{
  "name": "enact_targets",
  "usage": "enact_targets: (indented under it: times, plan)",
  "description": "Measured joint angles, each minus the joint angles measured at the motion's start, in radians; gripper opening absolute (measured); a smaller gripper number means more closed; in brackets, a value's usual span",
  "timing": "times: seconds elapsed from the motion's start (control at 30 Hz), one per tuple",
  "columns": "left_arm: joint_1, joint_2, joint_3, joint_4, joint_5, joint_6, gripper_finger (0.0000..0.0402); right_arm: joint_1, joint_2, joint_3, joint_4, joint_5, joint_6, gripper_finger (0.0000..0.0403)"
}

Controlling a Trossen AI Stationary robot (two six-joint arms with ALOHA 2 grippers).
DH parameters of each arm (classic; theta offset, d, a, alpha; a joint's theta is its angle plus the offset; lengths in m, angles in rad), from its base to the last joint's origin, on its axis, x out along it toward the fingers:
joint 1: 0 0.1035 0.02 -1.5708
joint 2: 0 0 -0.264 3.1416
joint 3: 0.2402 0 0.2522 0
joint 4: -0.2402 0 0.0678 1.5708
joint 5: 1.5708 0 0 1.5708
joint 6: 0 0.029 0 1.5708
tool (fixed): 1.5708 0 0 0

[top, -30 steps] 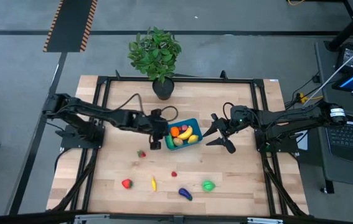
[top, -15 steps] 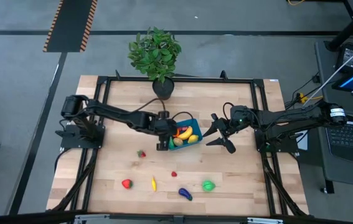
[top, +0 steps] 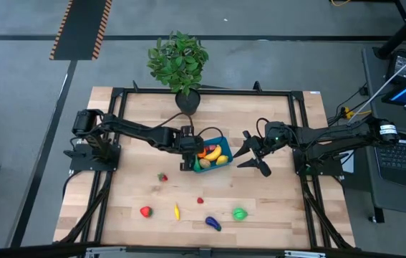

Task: Pick and placing Produce into tupperware
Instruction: Put the blackberry into the blue bin, then put the green pear into the blue bin

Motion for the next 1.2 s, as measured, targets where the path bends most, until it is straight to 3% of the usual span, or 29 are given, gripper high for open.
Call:
enact_targets:
  times: [0.5, 0.97, 1.2]
  plan:
    - [0.028, 0.081, 0.0, -0.007, 0.0, 0.026, 0.0094, 0.0, 0.0, 0.0, -0.001, 0.0, 0.0, 0.0207]
    - [0.013, 0.076, 0.003, -0.025, -0.003, 0.03, 0.0159, -0.019, 0.0, 0.0, -0.021, 0.0, 0.0, 0.0207]
    - [0.009, 0.076, 0.111, -0.164, -0.006, 0.019, 0.0163, -0.019, 0.0, 0.0, -0.021, 0.0, 0.0, 0.0207]
